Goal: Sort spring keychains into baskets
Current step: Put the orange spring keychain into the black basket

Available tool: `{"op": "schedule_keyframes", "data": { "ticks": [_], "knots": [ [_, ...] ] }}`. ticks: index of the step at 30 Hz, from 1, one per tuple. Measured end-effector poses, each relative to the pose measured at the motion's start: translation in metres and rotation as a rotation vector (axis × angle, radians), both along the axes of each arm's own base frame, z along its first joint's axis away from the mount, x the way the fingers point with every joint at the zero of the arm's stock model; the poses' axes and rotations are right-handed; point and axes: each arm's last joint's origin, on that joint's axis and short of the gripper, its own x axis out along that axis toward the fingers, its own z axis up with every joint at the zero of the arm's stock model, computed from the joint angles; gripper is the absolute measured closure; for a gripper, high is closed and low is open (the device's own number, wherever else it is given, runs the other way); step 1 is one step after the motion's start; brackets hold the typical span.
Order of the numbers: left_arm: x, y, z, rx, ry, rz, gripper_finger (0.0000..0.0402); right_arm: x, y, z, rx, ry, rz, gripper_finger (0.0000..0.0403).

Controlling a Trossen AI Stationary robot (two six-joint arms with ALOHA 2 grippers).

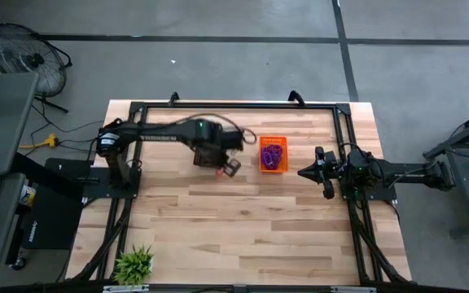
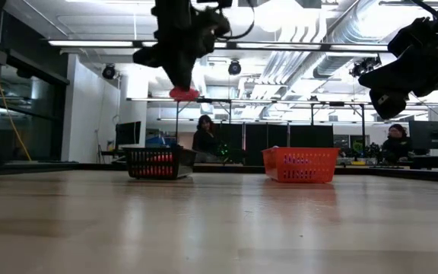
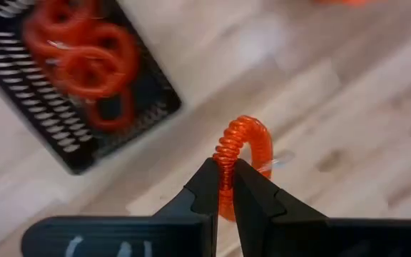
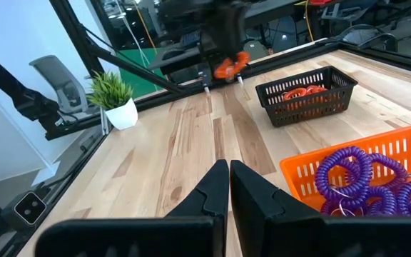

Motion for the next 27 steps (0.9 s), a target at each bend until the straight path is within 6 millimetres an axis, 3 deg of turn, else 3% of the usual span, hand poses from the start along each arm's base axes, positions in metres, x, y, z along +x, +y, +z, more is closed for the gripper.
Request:
{"op": "schedule_keyframes", "data": {
  "ticks": [12,20,27],
  "knots": [
    [-0.02,0.073,0.004,-0.004,0.015,0.214,0.0379,0.0,0.0,0.0,0.0,0.0,0.0,0.0392],
    [-0.032,0.1,0.003,0.031,0.054,0.299,0.0379,0.0,0.0,0.0,0.0,0.0,0.0,0.0392],
    [-0.044,0.118,-0.018,0.015,0.111,0.36,0.0379,0.0,0.0,0.0,0.0,0.0,0.0,0.0392]
  ]
}}
